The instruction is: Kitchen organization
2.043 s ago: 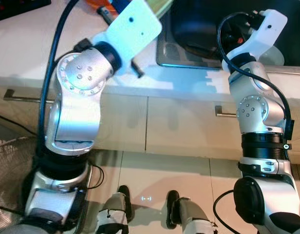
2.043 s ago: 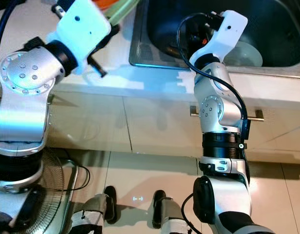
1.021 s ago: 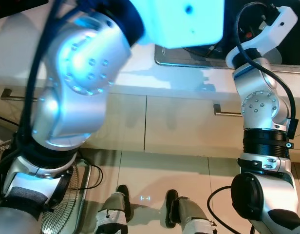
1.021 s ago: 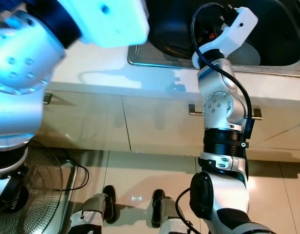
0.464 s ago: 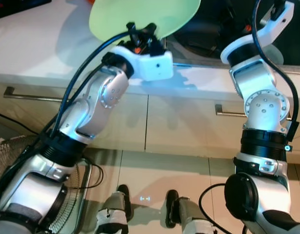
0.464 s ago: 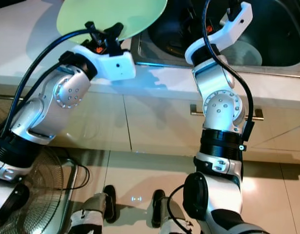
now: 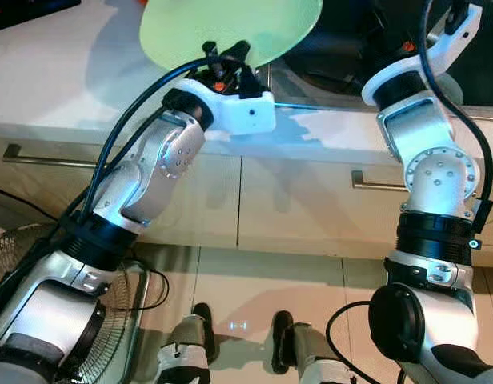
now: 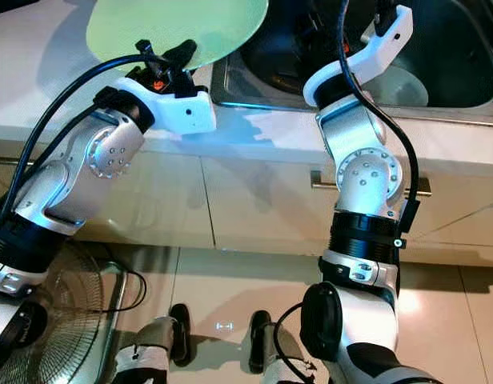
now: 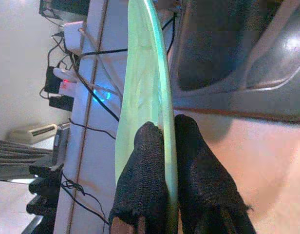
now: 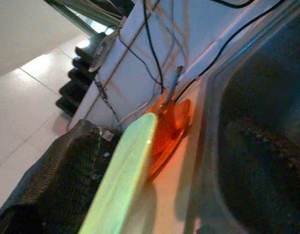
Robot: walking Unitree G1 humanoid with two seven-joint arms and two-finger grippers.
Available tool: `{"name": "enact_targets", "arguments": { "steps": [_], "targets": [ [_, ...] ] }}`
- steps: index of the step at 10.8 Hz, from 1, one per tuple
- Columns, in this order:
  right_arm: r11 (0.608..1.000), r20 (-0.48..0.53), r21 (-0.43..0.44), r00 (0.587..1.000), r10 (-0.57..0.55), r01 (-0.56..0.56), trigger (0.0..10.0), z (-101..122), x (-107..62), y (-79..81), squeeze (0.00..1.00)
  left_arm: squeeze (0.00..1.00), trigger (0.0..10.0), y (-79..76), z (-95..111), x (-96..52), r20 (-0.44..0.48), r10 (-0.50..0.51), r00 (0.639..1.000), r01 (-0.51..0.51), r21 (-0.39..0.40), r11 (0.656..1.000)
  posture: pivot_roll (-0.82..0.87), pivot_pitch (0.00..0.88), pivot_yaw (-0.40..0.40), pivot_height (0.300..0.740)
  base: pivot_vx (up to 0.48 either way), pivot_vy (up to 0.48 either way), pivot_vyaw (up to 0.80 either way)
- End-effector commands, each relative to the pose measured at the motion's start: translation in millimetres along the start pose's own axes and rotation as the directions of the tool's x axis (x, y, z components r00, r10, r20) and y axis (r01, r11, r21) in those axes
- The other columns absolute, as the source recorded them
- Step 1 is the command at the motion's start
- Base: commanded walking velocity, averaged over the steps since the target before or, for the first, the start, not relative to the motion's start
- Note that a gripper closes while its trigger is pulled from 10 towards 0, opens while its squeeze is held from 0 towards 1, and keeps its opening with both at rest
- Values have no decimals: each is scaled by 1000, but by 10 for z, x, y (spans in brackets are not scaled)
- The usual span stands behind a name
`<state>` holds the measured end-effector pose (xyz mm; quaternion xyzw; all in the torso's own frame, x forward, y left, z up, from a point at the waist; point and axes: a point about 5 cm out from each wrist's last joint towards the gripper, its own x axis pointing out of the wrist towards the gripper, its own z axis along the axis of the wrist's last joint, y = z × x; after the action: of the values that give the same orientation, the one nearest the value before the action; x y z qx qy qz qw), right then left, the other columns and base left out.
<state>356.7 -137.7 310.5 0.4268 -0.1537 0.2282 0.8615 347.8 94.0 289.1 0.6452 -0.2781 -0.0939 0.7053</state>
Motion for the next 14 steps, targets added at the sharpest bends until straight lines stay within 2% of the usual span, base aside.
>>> {"name": "enact_targets", "arguments": {
  "steps": [1, 2, 4, 7, 10, 12, 14],
  "targets": [
    [999, 3, 19, 999, 35, -35, 10000, 28, -31, 61, 0, 0, 10000, 100, 49, 16, 34, 53, 998, -54, 32, 998, 166, 286, -38, 740, 0, 0, 0],
    [998, -18, 21, 998, 56, -55, 10000, 6, -37, 87, 0, 0, 10000, 106, 68, 31, 43, 60, 997, -61, 31, 998, 163, 285, -38, 740, 0, 0, 0],
    [994, -65, 88, 995, 74, -68, 10000, -98, -33, 116, 0, 0, 10000, 108, 121, 51, 69, 74, 995, -76, 26, 997, 163, 282, -39, 740, 0, 0, 0],
    [993, -110, 102, 991, 78, -67, 10000, -217, -40, 113, 0, 0, 10000, 169, 219, 82, 108, 117, 987, -120, 13, 993, 167, 267, -45, 740, 0, 0, 0],
    [993, -117, 101, 991, 68, -56, 10000, -242, -37, 101, 0, 0, 10000, 151, 308, 84, 146, 114, 983, -115, -3, 993, 168, 268, -47, 740, 0, 0, 0],
    [993, -104, 105, 993, 64, -53, 0, -237, -40, 125, 0, 0, 10000, 106, 349, 67, 167, 96, 981, -96, -11, 995, 168, 273, -47, 740, 0, 0, 0],
    [993, -102, 106, 992, 69, -58, 0, -246, -37, 159, 0, 0, 10000, 89, 354, 56, 174, 88, 981, -87, -15, 996, 171, 283, -47, 740, 0, 0, 0]
  ]
}}
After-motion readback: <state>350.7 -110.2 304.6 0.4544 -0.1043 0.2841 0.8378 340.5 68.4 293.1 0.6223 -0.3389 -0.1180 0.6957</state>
